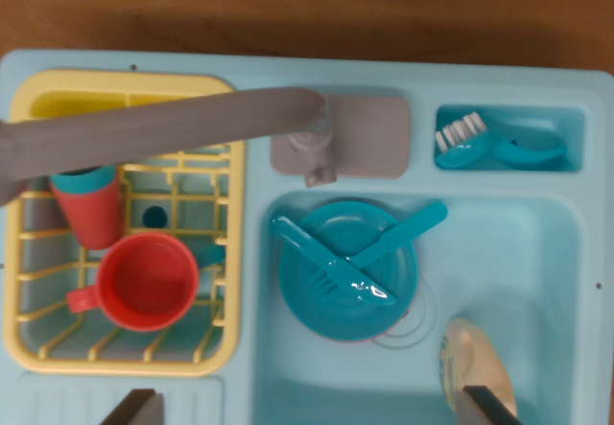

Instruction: Pick detergent from the sink

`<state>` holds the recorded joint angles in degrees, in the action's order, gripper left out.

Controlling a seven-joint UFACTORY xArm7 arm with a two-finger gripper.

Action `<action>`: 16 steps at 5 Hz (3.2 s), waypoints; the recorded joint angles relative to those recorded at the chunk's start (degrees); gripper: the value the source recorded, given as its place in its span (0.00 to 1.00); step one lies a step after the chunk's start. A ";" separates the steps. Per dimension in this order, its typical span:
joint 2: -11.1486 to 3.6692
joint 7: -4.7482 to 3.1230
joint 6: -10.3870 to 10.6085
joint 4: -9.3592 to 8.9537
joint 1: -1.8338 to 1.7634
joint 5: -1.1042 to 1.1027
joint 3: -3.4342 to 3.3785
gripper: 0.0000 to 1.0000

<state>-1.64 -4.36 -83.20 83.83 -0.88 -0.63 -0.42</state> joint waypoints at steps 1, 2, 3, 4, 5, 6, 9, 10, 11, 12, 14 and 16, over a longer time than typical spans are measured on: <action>-0.48 -1.62 2.15 -2.07 0.50 0.36 0.55 0.00; -0.48 -1.62 2.15 -2.07 0.50 0.36 0.55 0.00; -1.00 -3.40 4.51 -4.35 1.05 0.75 1.15 0.00; -1.00 -3.40 4.51 -4.35 1.05 0.75 1.15 0.00; -1.57 -5.29 7.04 -6.78 1.64 1.17 1.79 0.00; -1.57 -5.29 7.04 -6.78 1.64 1.17 1.79 0.00; -2.72 -9.21 12.24 -11.78 2.85 2.03 3.12 0.00; -2.72 -9.21 12.24 -11.78 2.85 2.03 3.12 0.00; -3.33 -11.25 14.95 -14.40 3.48 2.48 3.81 0.00; -3.33 -11.25 14.95 -14.40 3.48 2.48 3.81 0.00; -3.93 -13.28 17.65 -17.00 4.11 2.93 4.50 0.00; -4.51 -15.24 20.26 -19.51 4.72 3.37 5.17 0.00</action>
<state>-6.15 -19.60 -62.94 64.32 3.83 2.73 4.75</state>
